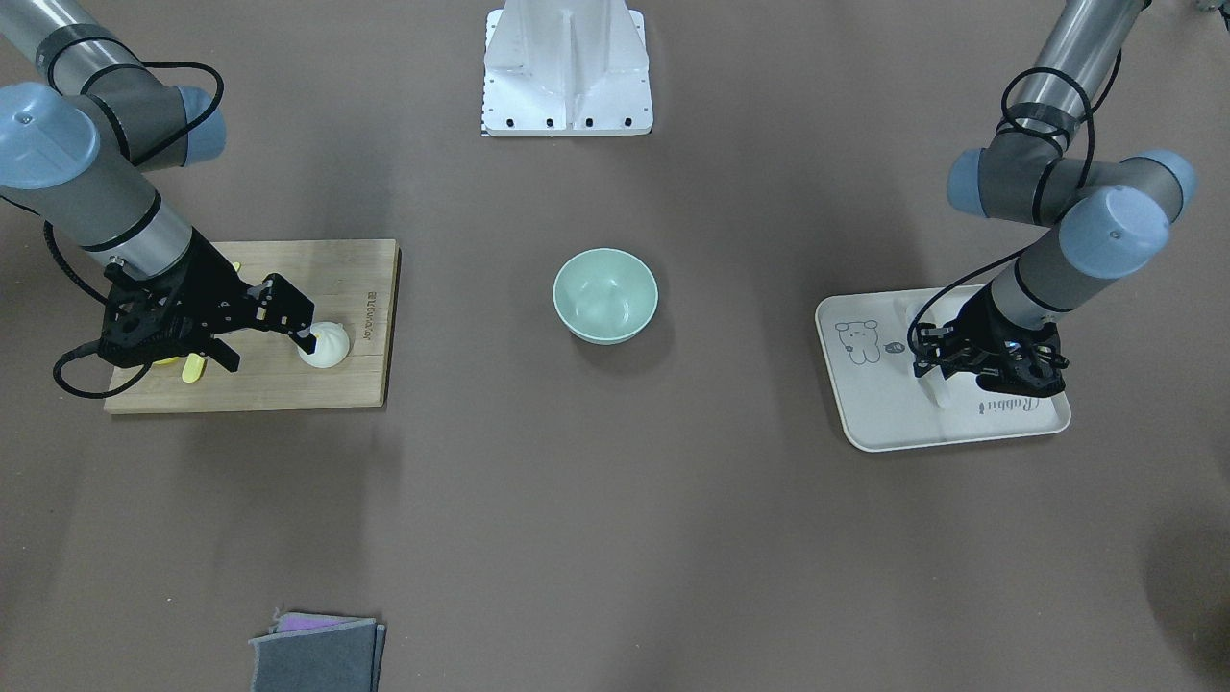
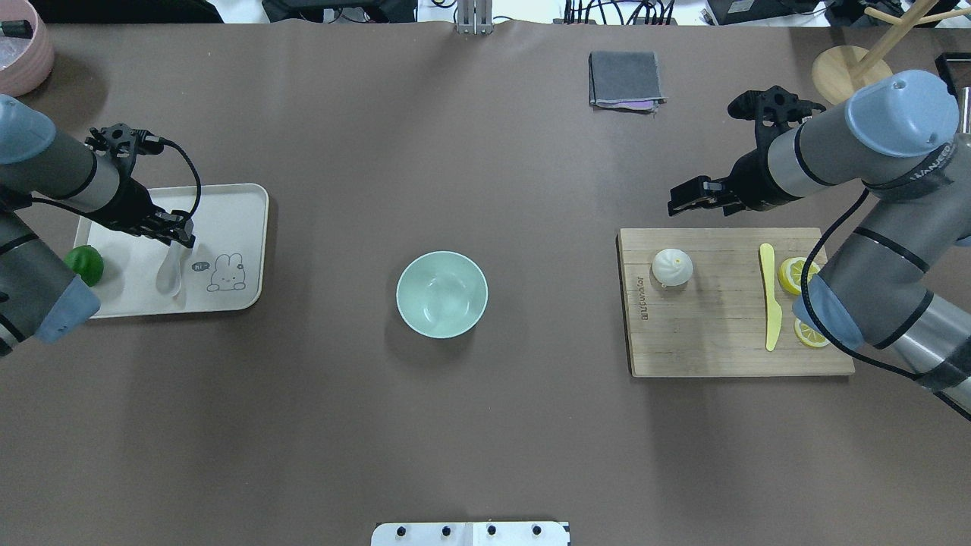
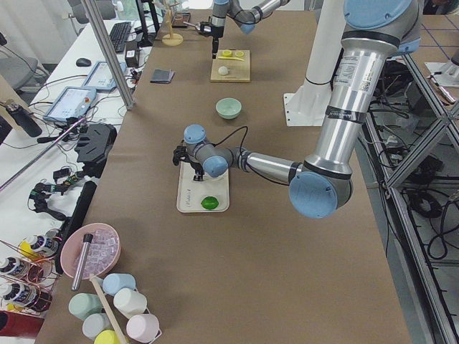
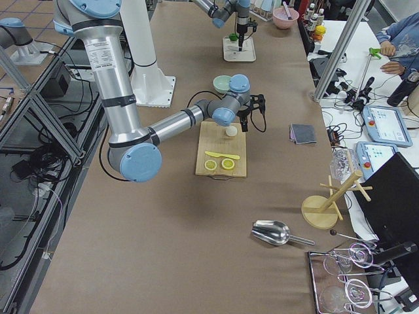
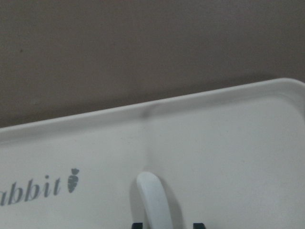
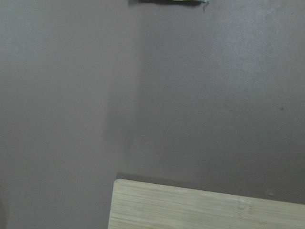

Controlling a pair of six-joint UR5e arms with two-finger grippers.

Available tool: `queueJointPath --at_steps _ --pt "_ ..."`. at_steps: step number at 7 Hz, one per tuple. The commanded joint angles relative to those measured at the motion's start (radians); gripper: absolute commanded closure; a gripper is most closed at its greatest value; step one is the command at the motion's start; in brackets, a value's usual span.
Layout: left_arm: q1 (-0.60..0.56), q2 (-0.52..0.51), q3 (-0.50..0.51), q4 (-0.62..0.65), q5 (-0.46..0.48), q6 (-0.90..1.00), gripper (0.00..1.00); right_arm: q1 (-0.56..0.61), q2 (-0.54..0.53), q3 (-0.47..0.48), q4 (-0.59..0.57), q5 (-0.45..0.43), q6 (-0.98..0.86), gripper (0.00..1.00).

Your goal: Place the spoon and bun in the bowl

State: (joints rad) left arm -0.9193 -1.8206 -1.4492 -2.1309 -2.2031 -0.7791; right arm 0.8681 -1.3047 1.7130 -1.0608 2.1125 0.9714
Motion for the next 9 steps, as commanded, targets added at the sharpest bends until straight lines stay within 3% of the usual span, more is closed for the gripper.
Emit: queueJointPath --at_steps 1,2,3,7,8,9 --pt "0.004 -0.017 -0.017 0.008 -0.010 -0.005 1.00 -0.021 0.019 -0.003 -0.019 -0.002 0.030 0.06" --pt "0.002 -0.066 -0.048 0.060 -0.076 -0.005 1.00 -0.032 0.019 -0.007 -0.021 -0.003 0.030 0.10" --pt "0.004 -0.157 -0.069 0.144 -0.084 -0.037 1.00 -0.044 0.018 -0.019 -0.021 -0.005 0.030 0.11" --pt "0.123 -0.400 -0.048 0.166 -0.060 -0.349 1.00 -0.116 -0.007 -0.039 -0.021 -0.063 0.029 0.20" --pt "0.161 -0.434 -0.046 0.164 -0.012 -0.388 1.00 -0.124 -0.007 -0.042 -0.021 -0.063 0.029 0.33" --pt "0.183 -0.463 -0.043 0.164 0.002 -0.434 1.00 -0.124 -0.007 -0.046 -0.021 -0.052 0.024 0.56"
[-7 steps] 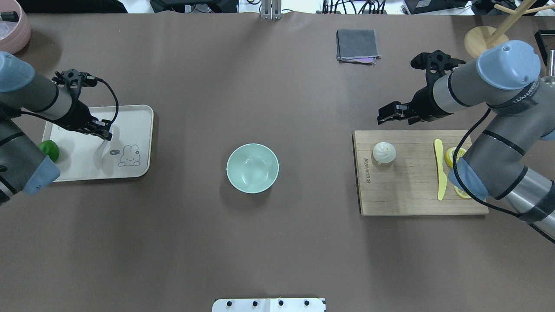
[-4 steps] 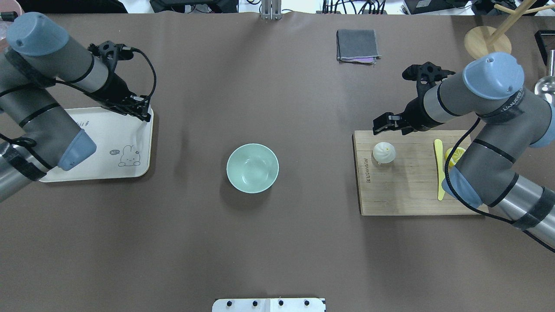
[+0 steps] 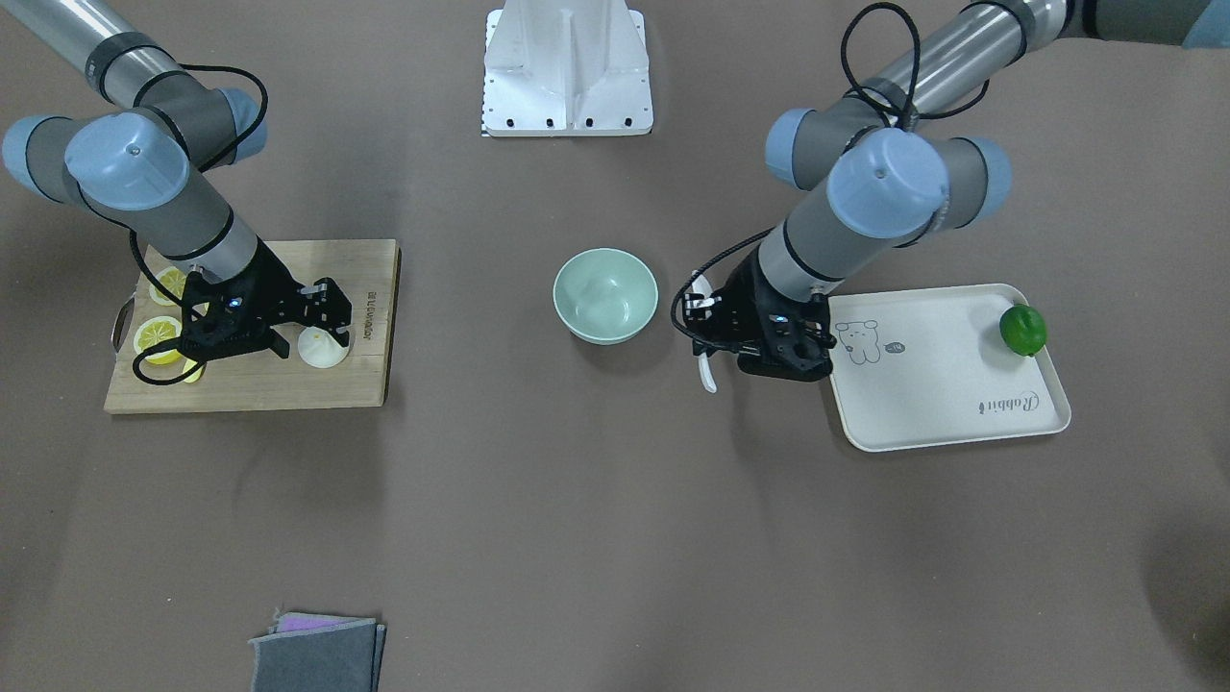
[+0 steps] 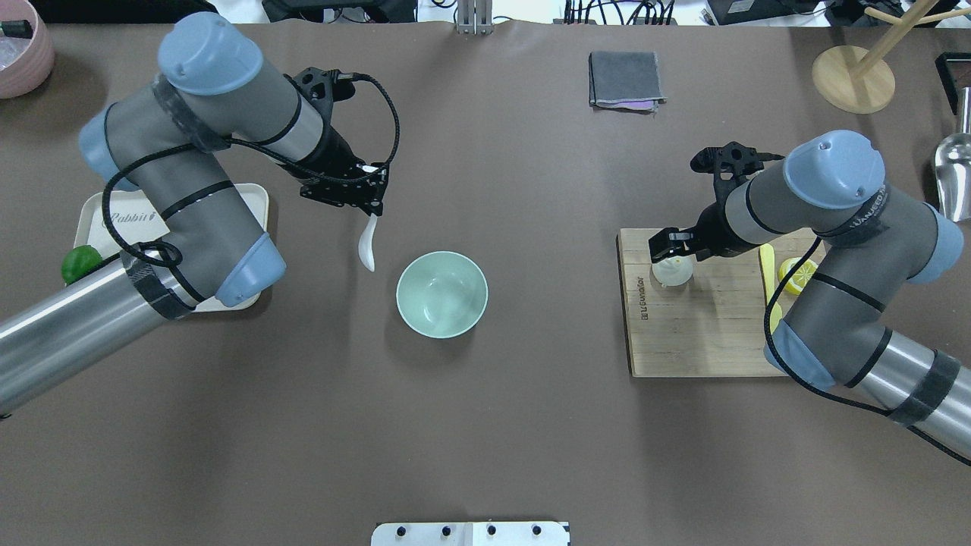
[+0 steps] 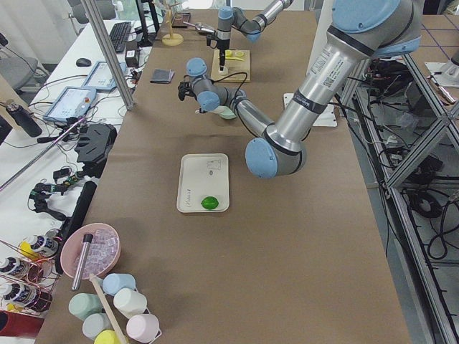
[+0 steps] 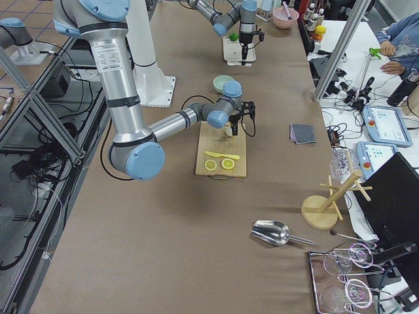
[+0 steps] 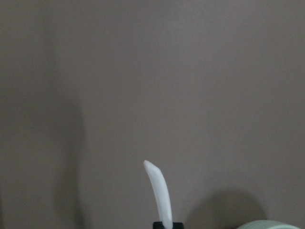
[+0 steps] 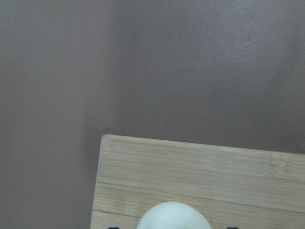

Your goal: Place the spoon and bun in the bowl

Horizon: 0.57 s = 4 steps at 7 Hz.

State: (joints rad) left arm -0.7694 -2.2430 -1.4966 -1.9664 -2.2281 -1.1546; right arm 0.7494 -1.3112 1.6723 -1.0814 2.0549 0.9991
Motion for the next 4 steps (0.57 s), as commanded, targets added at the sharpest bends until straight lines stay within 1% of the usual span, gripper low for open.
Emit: queueJointPath --at_steps 1,2,3,4 --pt "0.073 -0.050 0.004 -0.002 0.072 -0.089 1.00 -0.005 -0.003 -0.006 0.000 0.005 -0.004 0.74" --pt "0.102 -0.058 0.009 -0.005 0.123 -0.092 1.00 -0.005 0.000 0.000 0.000 0.022 -0.007 1.00" --pt "0.110 -0.058 0.010 -0.005 0.128 -0.092 0.98 0.005 0.004 0.003 0.000 0.048 -0.005 1.00" --pt "0.111 -0.056 0.018 -0.011 0.136 -0.091 0.02 0.014 0.009 0.007 0.000 0.054 -0.002 1.00"
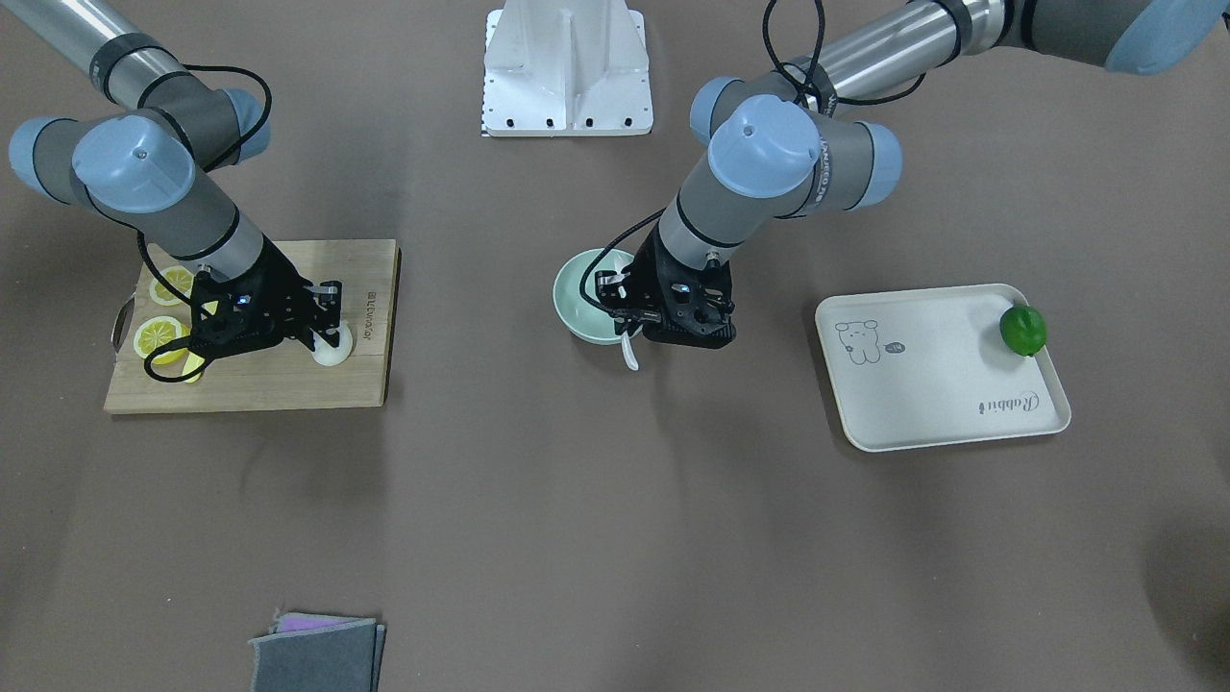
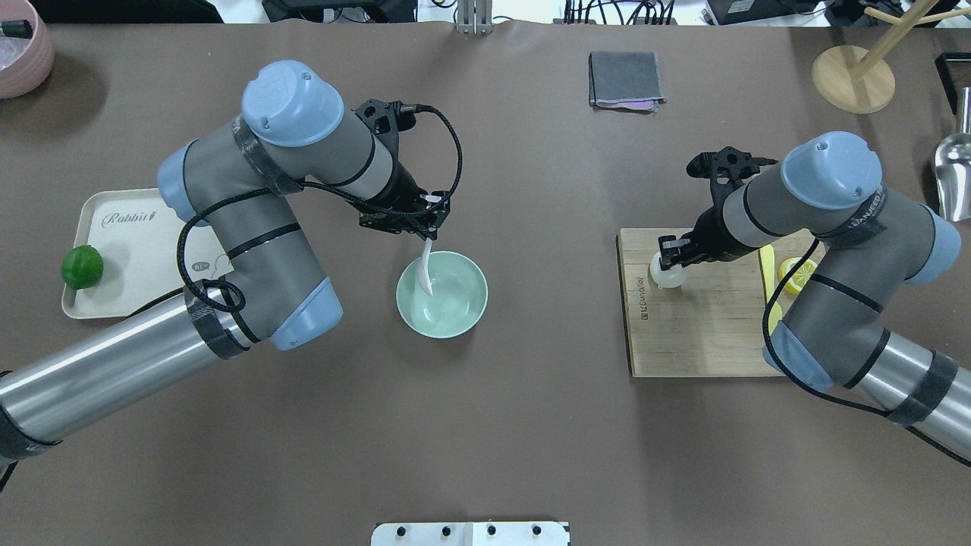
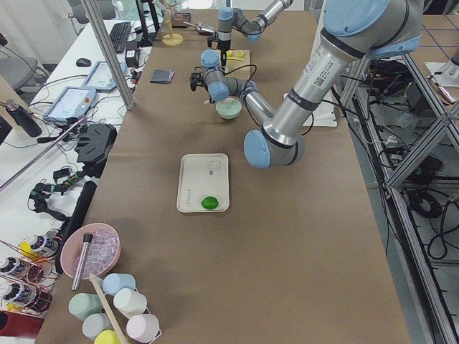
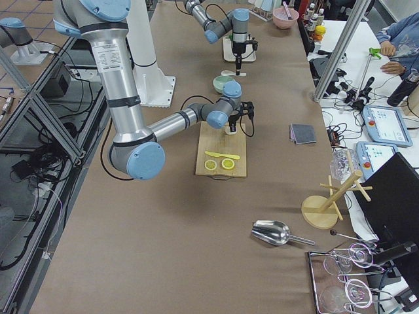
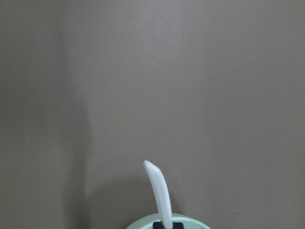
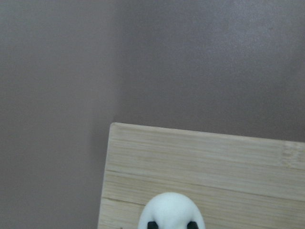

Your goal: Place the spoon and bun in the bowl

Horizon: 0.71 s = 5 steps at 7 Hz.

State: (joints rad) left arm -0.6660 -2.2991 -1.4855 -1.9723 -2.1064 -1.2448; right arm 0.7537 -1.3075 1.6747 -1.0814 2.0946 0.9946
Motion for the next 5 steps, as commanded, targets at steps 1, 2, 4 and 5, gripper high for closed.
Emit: queueJointPath --at_steps 1,2,4,5 --pt "0.006 0.000 0.002 -0.006 0.019 0.001 0.01 0.013 0.014 0.022 -0.002 0.019 0.007 1.00" --pt "-0.006 0.010 -0.013 -0.003 0.020 0.008 0.01 0.013 0.058 0.028 -0.021 0.019 0.024 1.00" --pt "-0.157 0.163 -0.118 0.006 -0.106 0.196 0.01 -0.019 0.222 0.066 -0.185 0.009 0.152 1.00" --pt "-0.258 0.258 -0.152 0.004 -0.192 0.325 0.01 -0.067 0.282 0.080 -0.221 -0.017 0.233 1.00"
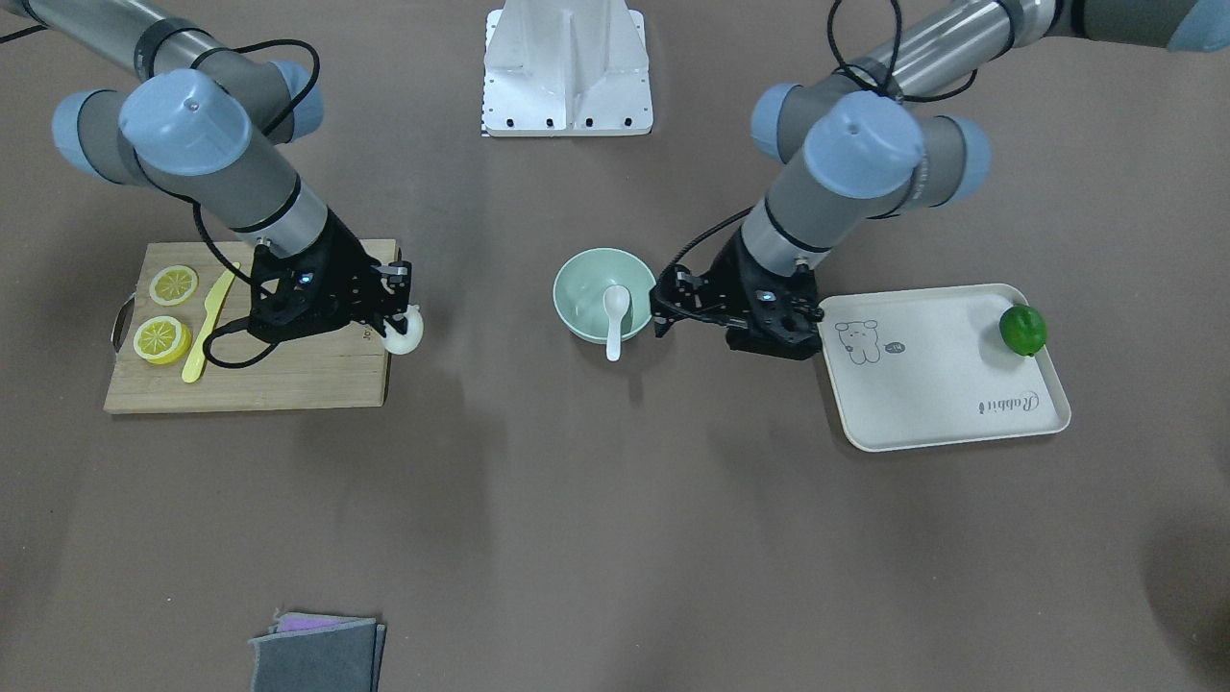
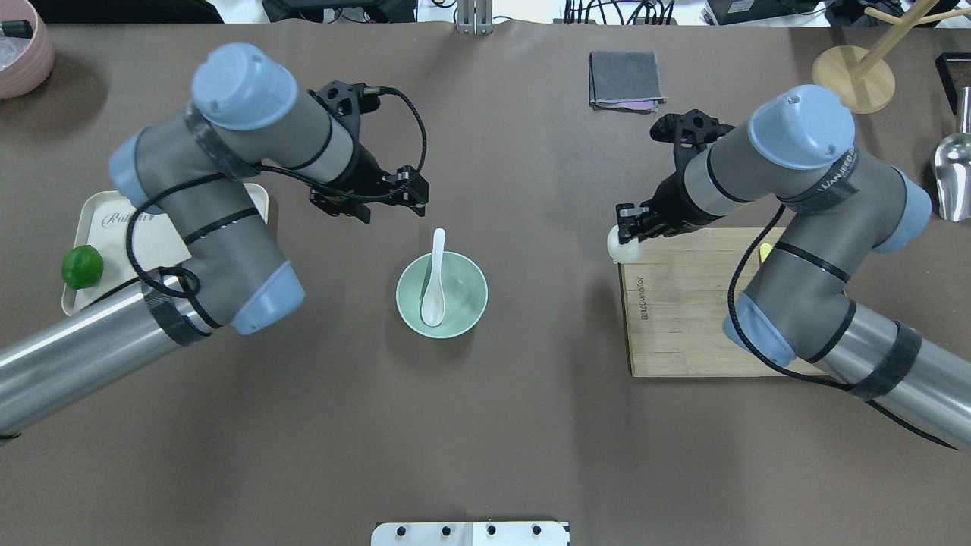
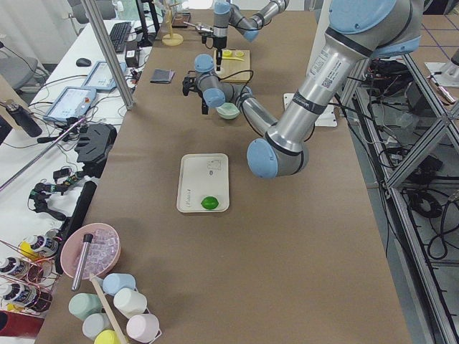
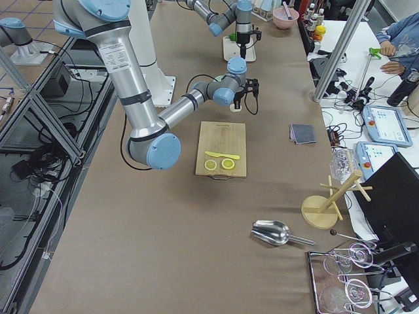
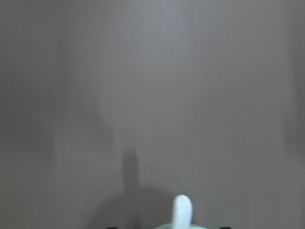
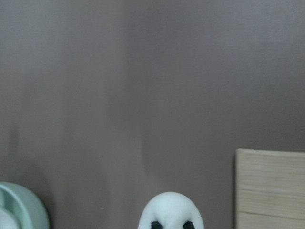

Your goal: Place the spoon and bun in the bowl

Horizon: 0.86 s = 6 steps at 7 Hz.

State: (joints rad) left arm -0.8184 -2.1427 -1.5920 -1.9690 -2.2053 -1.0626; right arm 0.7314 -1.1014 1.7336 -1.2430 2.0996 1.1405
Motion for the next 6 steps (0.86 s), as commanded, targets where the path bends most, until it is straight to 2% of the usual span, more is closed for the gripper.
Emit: queueJointPath --at_steps 1,3,4,5,6 --pt "-0.195 0.178 -0.051 0.001 -0.169 0.299 0.01 -0.117 0.128 0.015 -0.064 -0.094 0.158 1.00" --pt "-0.339 0.269 -0.045 0.001 -0.250 0.485 0.01 -0.235 0.196 -0.002 -0.065 -0.229 0.240 1.00" --pt "-0.349 0.283 -0.042 0.002 -0.257 0.515 0.01 -0.266 0.259 -0.059 -0.064 -0.269 0.270 1.00" --pt "-0.349 0.283 -0.042 0.002 -0.257 0.515 0.01 -0.274 0.299 -0.115 -0.064 -0.282 0.283 0.78" --pt "-0.349 0.285 -0.040 0.002 -0.255 0.515 0.01 -0.276 0.299 -0.118 -0.061 -0.286 0.303 0.01"
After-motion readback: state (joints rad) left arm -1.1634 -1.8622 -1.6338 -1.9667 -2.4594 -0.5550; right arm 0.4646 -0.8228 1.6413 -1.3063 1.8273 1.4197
